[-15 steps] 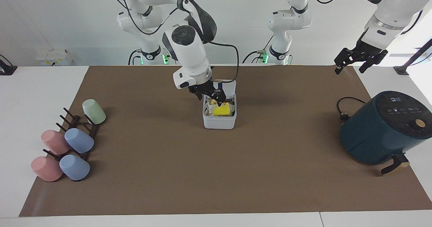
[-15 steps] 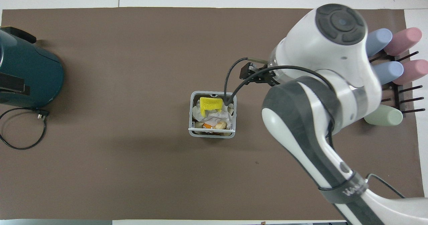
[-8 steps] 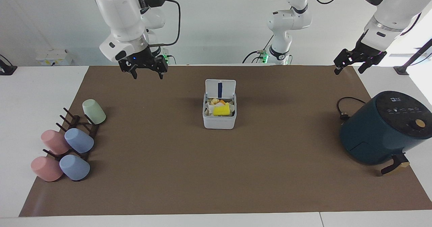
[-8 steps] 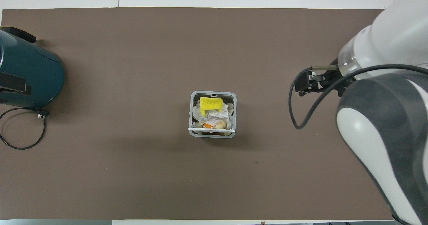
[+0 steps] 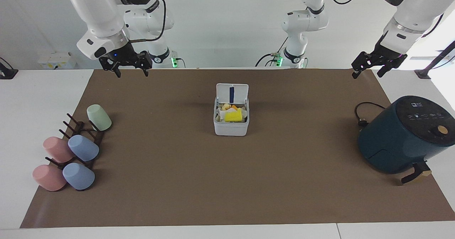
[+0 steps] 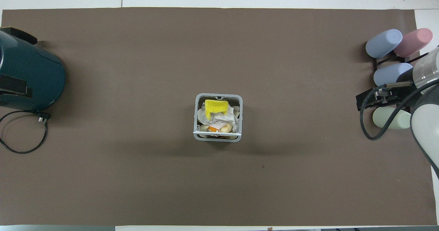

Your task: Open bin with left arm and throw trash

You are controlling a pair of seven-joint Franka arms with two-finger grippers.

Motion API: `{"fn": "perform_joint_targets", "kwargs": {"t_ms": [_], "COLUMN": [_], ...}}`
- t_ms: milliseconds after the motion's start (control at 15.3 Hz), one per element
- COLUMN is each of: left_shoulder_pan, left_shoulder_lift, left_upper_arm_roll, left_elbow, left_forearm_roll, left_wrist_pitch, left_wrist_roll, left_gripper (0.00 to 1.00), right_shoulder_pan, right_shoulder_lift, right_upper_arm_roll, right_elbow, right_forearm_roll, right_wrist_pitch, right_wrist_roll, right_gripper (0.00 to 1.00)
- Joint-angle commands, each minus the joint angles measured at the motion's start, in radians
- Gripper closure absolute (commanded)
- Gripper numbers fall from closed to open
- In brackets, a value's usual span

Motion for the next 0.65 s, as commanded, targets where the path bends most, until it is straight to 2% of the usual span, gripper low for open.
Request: {"fn": "perform_joint_targets", "kwargs": {"t_ms": [0, 587], "left_shoulder_pan": [0.013, 0.011], "left_shoulder_lift": [-0.012, -0.016], "left_upper_arm_roll": [-0.009, -0.009], "left_elbow": [-0.016, -0.019], "left_forearm_roll": [-0.008, -0.008], "left_wrist_pitch": [0.001, 0.001], "left_wrist_roll": [-0.008, -0.006], "left_gripper": [0.00, 0.00], "right_shoulder_pan": [0.002, -0.015], "right_shoulder_lift": [0.006, 0.004], "right_upper_arm_roll": [-0.005, -0.011], "right_elbow": [-0.001, -0.002], "right_forearm_roll": [-0.053, -0.041], "right_wrist_pitch": [0.021, 0.012], "right_wrist_roll": [-0.066, -0.065], "right_gripper": [0.00, 0.00]}}
